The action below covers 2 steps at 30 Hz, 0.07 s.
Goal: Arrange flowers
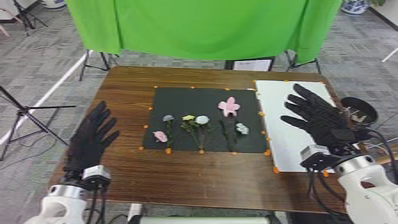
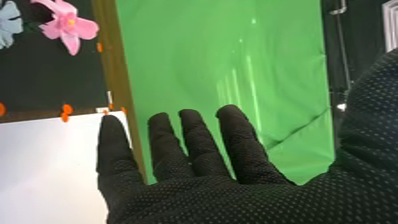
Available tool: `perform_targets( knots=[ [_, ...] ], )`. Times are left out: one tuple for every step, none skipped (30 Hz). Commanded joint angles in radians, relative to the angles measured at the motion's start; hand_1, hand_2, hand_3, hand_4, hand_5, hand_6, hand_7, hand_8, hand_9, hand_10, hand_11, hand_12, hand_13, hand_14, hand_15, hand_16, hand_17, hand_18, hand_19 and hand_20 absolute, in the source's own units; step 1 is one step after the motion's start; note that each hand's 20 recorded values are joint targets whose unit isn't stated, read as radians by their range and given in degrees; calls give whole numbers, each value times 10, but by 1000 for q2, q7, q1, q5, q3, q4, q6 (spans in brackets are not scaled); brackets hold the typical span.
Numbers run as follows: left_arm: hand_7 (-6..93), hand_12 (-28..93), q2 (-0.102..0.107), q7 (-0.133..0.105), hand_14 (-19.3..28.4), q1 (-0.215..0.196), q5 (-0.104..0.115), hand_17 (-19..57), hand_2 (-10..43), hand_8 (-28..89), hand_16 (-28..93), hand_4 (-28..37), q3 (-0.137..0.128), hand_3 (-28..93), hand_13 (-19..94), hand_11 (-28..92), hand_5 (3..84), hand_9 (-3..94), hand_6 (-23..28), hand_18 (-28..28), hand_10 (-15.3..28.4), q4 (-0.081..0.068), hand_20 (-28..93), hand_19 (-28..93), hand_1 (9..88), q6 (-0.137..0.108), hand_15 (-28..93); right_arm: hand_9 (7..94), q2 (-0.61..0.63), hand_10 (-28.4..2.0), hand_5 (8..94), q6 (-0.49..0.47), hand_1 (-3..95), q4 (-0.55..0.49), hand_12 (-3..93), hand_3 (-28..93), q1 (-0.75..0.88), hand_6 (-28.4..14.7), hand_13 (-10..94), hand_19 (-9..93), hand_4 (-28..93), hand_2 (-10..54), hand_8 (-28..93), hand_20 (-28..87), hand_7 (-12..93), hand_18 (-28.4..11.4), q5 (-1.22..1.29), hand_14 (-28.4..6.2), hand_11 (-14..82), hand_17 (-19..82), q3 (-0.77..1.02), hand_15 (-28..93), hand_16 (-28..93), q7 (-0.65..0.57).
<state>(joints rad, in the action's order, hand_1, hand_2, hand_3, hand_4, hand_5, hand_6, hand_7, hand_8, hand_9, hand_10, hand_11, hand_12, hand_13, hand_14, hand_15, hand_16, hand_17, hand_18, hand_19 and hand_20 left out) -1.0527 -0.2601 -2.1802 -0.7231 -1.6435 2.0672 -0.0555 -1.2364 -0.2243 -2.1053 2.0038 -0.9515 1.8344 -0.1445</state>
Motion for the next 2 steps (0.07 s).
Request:
perform_targets(
  knots=[
    [179, 247, -29, 24, 125, -18, 0, -156, -54, -95, 93, -282, -4, 671, 95, 75, 200, 141, 26, 221, 87, 8, 75, 310, 244, 8, 87, 242, -13, -119, 234, 14, 113, -27, 250, 832, 39, -39, 182, 351, -251, -84, -72, 144, 101, -229, -6, -115, -13, -62, 17, -59, 420, -14],
    [179, 247, -26, 13, 125, -9, 1, -156, -55, -95, 93, -282, 2, 672, 95, 75, 201, 141, 26, 220, 87, 2, 75, 310, 244, 9, 87, 243, -12, -119, 233, 14, 113, -27, 250, 833, 38, -39, 182, 352, -251, -83, -72, 145, 101, -230, -3, -115, -13, -63, 21, -59, 421, -6]
  ],
)
